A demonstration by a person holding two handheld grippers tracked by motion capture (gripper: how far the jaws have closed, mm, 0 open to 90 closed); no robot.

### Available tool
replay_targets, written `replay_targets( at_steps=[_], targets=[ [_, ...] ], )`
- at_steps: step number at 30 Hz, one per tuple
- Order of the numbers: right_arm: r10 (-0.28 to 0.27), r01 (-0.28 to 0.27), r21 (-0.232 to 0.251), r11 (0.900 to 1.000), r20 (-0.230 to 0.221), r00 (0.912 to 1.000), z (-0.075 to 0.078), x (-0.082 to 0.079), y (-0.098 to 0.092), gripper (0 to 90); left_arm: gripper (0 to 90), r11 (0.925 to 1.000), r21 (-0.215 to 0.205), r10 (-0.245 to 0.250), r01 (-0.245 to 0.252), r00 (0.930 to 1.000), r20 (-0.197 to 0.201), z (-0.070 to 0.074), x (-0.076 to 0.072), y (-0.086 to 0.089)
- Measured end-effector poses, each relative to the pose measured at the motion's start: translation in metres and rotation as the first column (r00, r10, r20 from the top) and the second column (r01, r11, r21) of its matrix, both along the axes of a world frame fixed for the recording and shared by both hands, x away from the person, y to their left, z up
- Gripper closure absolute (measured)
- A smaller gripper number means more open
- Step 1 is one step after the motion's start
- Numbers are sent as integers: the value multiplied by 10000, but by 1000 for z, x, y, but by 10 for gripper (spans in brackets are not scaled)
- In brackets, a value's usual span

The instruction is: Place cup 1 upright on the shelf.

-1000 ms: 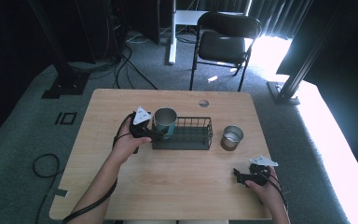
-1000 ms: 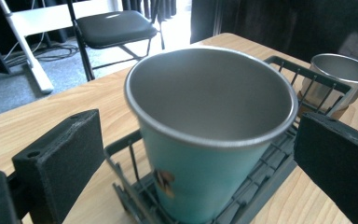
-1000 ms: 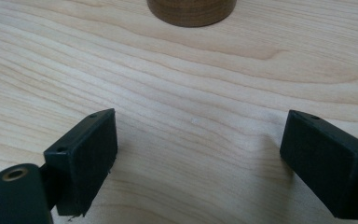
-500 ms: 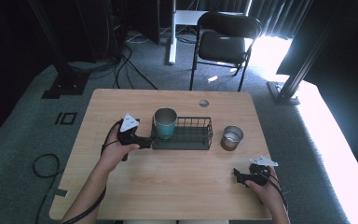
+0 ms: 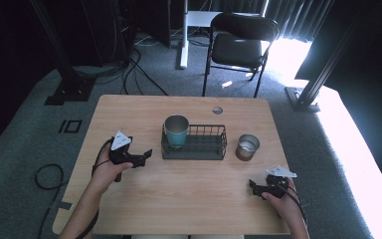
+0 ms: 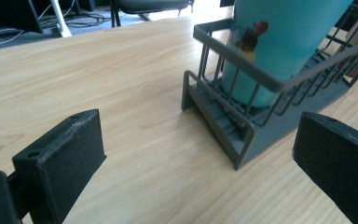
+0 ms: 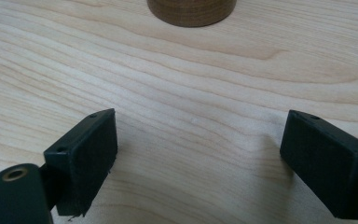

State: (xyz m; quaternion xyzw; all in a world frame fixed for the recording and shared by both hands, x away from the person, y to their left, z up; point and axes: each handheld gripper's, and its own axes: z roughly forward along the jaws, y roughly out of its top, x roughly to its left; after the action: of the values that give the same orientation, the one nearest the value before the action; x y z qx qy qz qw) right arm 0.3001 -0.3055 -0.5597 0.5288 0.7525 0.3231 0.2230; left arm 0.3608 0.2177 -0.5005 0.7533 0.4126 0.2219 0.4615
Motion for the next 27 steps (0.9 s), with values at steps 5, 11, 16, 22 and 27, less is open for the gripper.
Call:
replay_targets(
  at_steps=[5, 11, 16, 22, 27],
  targets=[
    [2, -2, 5, 10000, 2, 10000, 0, 0, 0, 106, 28, 9998, -60, 173, -173, 9998, -115, -7, -8, 8],
    [11, -11, -4, 10000, 8, 10000, 0, 0, 0, 106, 28, 9998, 136, 157, -152, 9991, -398, -17, -18, 17],
    [7, -7, -1, 10000, 6, 10000, 0, 0, 0, 106, 28, 9993, 216, 322, -310, 9980, -537, -25, -26, 27],
    [7, -7, -8, 10000, 15, 10000, 0, 0, 0, 106, 28, 9981, 526, 353, -308, 9955, -875, -34, -36, 38],
    [8, -8, -10, 10000, 12, 10000, 0, 0, 0, 106, 28, 9966, 549, 663, -609, 9927, -1011, -41, -43, 46]
  ],
)
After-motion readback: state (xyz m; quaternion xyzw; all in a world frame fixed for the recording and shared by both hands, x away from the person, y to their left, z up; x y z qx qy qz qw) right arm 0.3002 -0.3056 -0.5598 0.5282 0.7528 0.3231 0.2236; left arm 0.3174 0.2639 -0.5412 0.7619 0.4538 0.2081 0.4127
